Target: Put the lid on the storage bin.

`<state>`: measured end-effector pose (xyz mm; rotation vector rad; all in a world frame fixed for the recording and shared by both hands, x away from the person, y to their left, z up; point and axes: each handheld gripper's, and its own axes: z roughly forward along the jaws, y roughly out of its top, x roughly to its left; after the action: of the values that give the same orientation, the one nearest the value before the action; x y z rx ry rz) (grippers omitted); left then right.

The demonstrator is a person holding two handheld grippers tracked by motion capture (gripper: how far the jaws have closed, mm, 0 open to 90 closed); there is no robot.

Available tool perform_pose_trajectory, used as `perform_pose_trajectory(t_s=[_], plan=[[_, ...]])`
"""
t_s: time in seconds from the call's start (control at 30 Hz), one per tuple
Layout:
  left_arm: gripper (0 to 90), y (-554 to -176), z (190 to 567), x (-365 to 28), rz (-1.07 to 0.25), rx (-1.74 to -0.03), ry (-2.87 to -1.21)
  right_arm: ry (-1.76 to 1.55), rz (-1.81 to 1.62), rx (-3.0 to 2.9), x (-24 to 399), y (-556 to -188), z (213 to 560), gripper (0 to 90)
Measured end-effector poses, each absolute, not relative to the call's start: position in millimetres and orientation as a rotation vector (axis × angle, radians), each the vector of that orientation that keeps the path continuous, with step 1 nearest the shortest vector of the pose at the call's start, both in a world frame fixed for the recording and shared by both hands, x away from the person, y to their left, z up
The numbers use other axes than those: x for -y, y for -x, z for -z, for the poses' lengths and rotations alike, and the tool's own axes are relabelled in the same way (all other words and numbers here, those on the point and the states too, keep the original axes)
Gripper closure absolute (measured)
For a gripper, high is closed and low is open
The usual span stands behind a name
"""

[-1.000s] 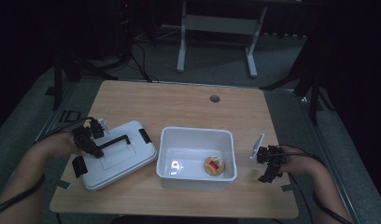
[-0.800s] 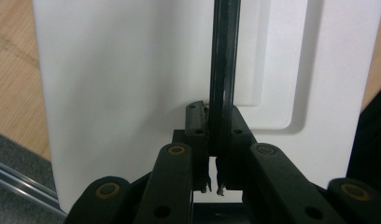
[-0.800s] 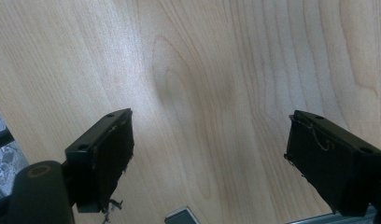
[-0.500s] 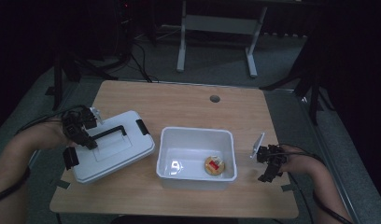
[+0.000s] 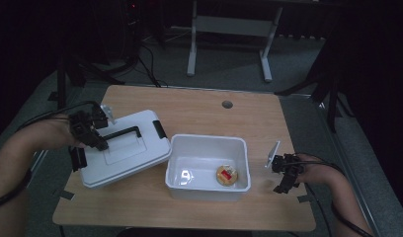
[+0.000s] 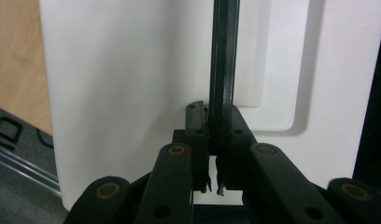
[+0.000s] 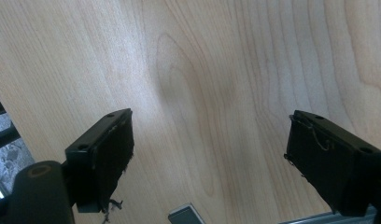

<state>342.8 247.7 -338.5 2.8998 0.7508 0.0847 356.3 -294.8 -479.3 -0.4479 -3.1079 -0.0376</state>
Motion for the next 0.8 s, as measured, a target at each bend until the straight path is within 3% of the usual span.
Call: perform_pose_trajectory(t_s=[0.8], plan=[[83.8, -359.2, 323.3, -139.2, -0.069, -0.402, -2.904, 0.430, 0.035, 3.113, 293.4, -354.3, 480.9, 14.6]])
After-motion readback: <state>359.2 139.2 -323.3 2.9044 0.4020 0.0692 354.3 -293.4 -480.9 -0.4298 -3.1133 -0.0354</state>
